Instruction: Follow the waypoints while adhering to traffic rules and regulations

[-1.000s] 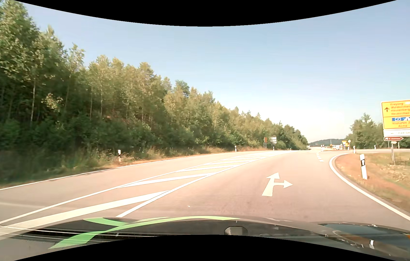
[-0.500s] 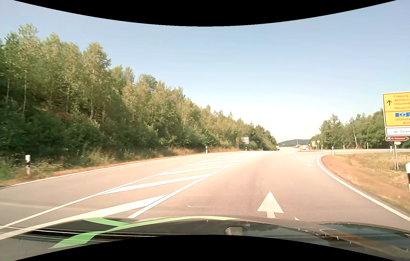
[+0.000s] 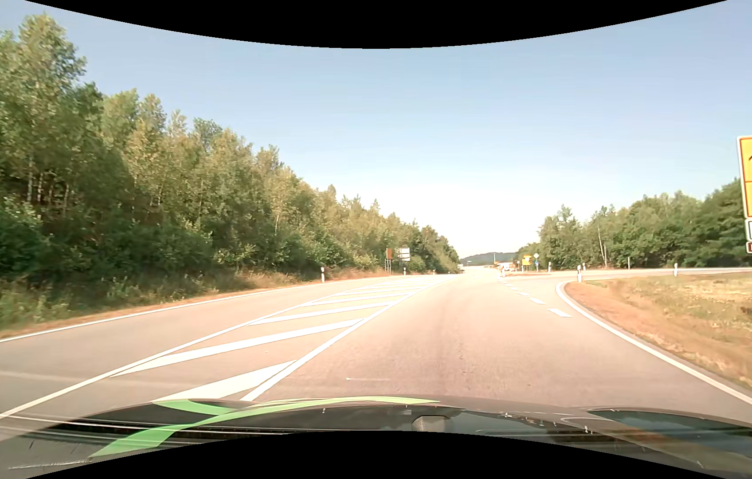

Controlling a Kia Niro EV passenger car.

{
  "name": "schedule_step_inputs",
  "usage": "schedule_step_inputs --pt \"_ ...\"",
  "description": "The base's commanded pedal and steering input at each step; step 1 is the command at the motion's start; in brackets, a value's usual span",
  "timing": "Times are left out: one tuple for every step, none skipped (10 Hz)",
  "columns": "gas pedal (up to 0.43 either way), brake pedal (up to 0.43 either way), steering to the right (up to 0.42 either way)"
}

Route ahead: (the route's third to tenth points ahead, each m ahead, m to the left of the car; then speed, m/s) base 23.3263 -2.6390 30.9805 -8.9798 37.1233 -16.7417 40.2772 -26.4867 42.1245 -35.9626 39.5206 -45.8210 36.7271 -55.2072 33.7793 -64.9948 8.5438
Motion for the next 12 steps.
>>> schedule_step_inputs --pt "0.138 0.0 0.104" --pt "0.138 0.0 0.097" --pt "0.138 0.0 0.095" --pt "0.138 0.0 0.095" --pt "0.13 0.0 0.093" --pt "0.13 0.0 0.091" --pt "0.13 0.0 0.088" --pt "0.13 0.0 0.085" --pt "0.13 0.0 0.083" --pt "0.118 0.0 0.083" --pt "0.067 0.0 0.082" --pt "0.059 0.0 0.08"
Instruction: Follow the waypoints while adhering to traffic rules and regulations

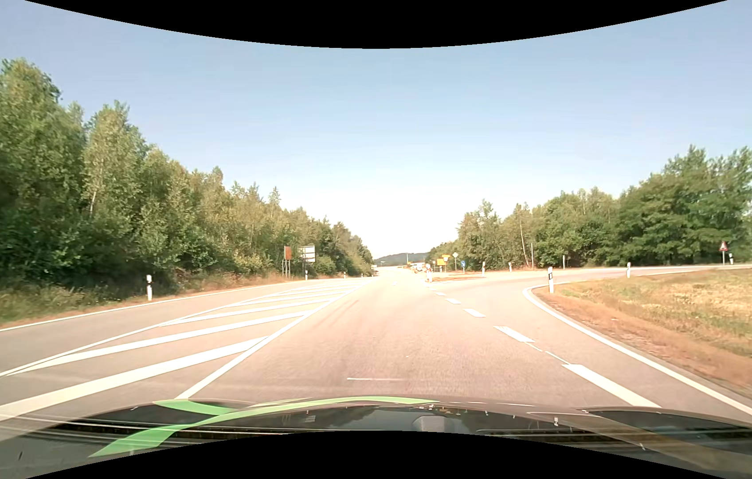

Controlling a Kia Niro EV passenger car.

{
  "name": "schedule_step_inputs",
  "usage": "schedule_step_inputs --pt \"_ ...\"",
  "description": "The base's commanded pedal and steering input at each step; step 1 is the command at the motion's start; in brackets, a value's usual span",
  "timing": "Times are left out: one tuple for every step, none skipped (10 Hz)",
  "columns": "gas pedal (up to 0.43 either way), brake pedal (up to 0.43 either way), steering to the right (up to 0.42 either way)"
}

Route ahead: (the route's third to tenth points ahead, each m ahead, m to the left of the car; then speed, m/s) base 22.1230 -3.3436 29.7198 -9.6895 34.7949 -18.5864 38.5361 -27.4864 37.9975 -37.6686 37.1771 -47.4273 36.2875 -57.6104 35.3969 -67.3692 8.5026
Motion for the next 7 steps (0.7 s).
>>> schedule_step_inputs --pt "0.059 0.0 0.08" --pt "0.059 0.0 0.079" --pt "0.059 0.0 0.079" --pt "0.059 0.0 0.077" --pt "0.059 0.0 0.076" --pt "0.059 0.0 0.074" --pt "0.059 0.0 0.073"
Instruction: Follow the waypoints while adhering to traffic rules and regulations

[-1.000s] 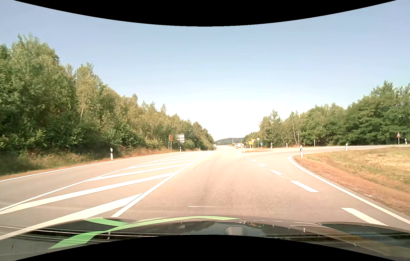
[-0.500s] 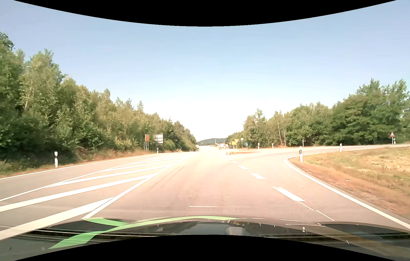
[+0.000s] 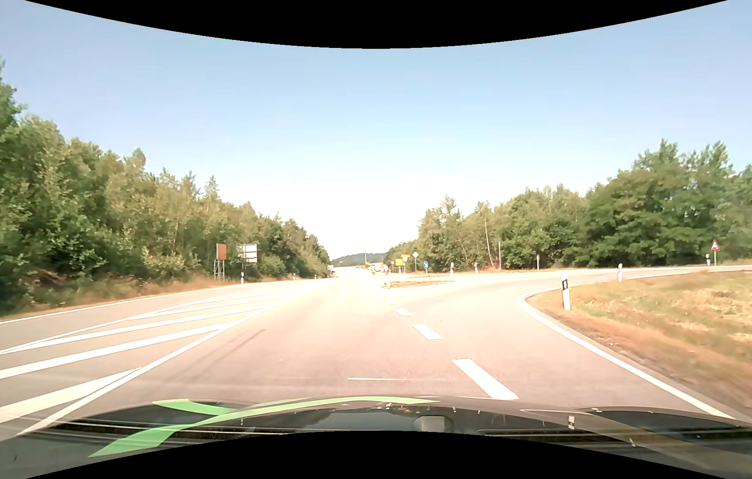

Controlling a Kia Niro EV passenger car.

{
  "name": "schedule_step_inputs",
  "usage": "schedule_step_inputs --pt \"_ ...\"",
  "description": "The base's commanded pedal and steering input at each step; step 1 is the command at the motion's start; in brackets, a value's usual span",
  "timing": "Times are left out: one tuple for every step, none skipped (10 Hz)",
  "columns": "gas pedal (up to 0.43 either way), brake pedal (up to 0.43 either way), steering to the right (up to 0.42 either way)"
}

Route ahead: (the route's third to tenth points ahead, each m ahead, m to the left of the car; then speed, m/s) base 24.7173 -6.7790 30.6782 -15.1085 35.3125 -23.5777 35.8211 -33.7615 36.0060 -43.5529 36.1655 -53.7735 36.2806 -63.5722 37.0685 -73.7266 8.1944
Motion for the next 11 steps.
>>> schedule_step_inputs --pt "0.059 0.0 0.072" --pt "0.059 0.0 0.072" --pt "0.059 0.0 0.071" --pt "0.059 0.0 0.072" --pt "0.059 0.0 0.071" --pt "0.059 0.0 0.072" --pt "0.059 0.0 0.073" --pt "0.059 0.0 0.075" --pt "0.039 0.0 0.078" --pt "0.02 0.0 0.082" --pt "0.008 0.0 0.088"
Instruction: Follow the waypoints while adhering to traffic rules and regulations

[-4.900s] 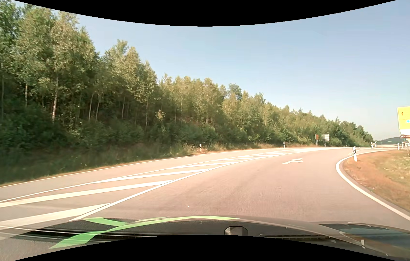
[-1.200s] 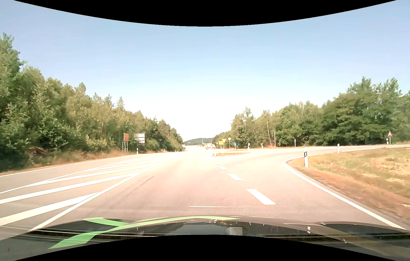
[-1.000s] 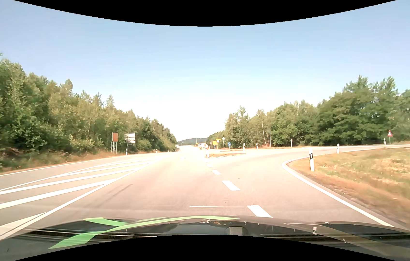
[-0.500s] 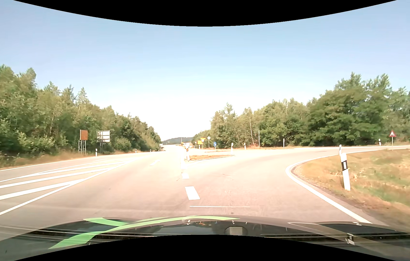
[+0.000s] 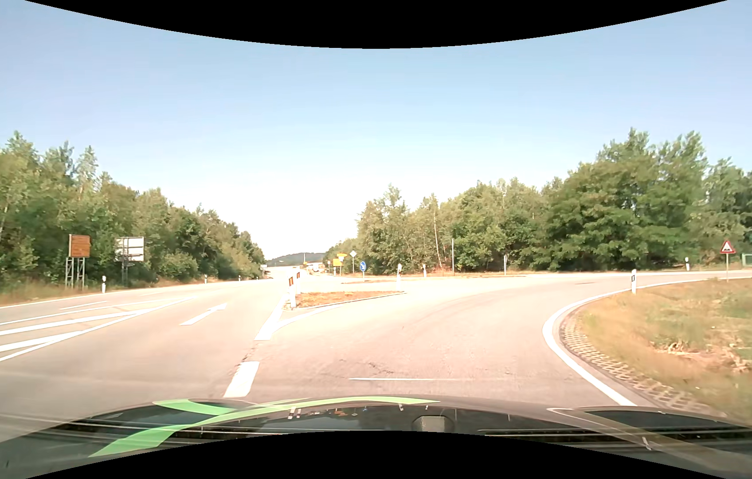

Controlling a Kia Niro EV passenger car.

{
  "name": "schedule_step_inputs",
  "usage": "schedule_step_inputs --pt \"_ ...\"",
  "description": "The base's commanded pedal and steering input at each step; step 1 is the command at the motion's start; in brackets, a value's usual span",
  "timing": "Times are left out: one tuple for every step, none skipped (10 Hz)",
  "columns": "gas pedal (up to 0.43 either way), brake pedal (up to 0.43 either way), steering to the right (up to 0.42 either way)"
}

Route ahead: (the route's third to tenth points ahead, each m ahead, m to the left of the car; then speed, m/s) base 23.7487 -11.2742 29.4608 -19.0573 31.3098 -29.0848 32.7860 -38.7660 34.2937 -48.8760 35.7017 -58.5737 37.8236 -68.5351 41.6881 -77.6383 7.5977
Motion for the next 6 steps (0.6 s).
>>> schedule_step_inputs --pt "0.008 0.0 0.096" --pt "0.008 0.0 0.103" --pt "0.008 0.0 0.114" --pt "0.008 0.0 0.123" --pt "0.008 0.0 0.13" --pt "0.008 0.0 0.135"
